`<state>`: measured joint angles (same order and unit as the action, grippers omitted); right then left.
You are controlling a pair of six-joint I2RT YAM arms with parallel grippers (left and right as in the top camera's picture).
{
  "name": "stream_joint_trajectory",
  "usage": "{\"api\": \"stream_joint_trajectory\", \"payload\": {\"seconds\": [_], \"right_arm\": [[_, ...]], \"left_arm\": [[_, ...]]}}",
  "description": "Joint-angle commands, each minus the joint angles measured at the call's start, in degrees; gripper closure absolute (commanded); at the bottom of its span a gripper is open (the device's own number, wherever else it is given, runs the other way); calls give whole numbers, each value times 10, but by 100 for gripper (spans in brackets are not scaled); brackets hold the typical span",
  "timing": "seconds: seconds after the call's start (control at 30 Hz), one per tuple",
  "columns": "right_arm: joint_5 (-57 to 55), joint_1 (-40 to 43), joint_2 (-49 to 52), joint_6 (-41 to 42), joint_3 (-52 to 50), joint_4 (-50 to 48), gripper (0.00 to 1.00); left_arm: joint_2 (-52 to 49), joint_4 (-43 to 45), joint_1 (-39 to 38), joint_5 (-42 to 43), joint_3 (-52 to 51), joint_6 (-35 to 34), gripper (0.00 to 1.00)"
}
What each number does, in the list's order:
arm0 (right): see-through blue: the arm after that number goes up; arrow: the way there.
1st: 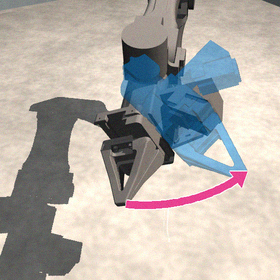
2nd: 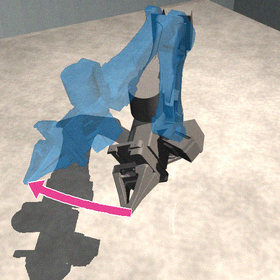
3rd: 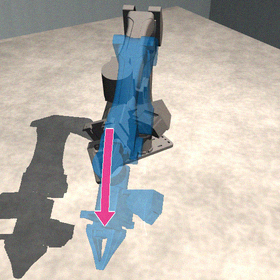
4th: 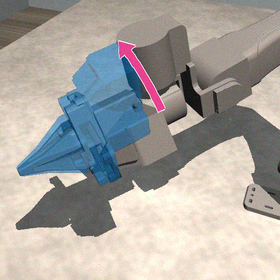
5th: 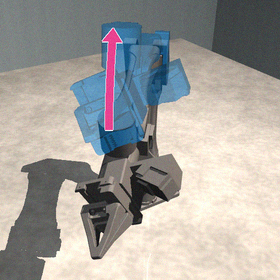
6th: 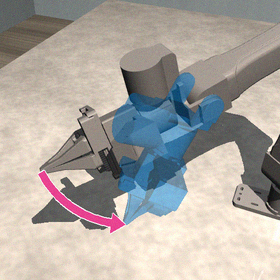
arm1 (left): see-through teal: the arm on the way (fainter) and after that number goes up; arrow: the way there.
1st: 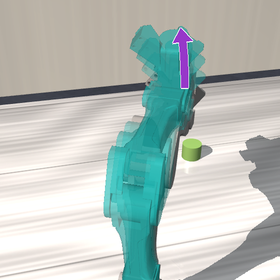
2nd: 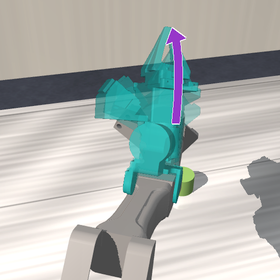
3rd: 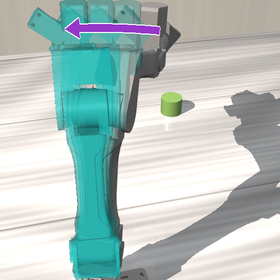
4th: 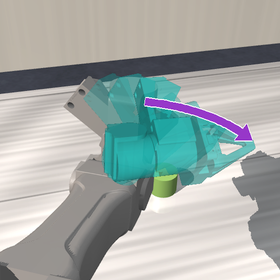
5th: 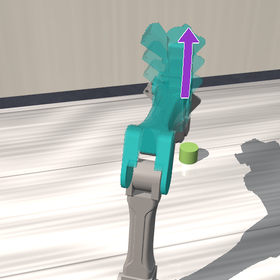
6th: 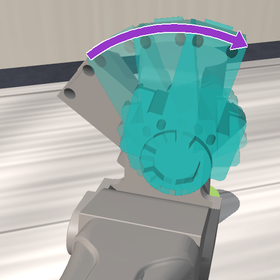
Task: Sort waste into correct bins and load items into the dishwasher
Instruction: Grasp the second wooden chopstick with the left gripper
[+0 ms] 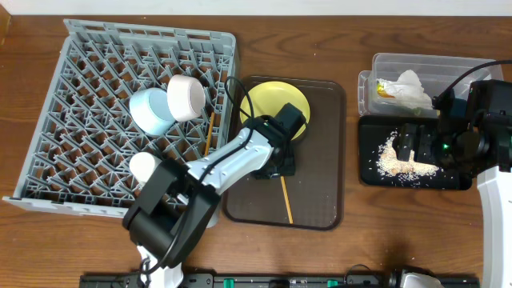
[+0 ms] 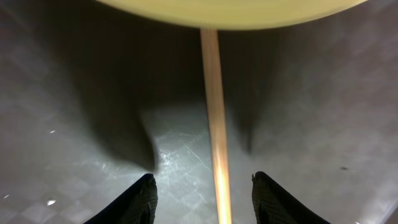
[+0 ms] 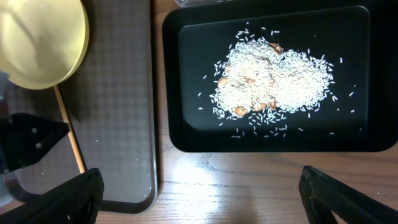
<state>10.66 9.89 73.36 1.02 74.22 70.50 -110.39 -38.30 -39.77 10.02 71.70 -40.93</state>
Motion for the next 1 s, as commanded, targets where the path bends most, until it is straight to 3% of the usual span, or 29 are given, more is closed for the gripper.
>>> {"api": "stream_joint_trajectory", "payload": {"seconds": [0.0,0.1,0.2,0.5,0.97], "right_arm": [[-1,6,-3,2,9,0,2],[-1,6,-3,2,9,0,2],[-1,6,-3,2,9,0,2],[-1,6,-3,2,9,0,2],[-1,6,-3,2,9,0,2]], "left_arm": [[-21,0,-5,1,-6,-10,50],[-33,-2,-10,1,-6,-10,57],[-40,-6,-18,0,-6,-10,73],[-40,-26,-26,-5,-6,2,93],[42,-79,-17,-31,-1,73,94]]}}
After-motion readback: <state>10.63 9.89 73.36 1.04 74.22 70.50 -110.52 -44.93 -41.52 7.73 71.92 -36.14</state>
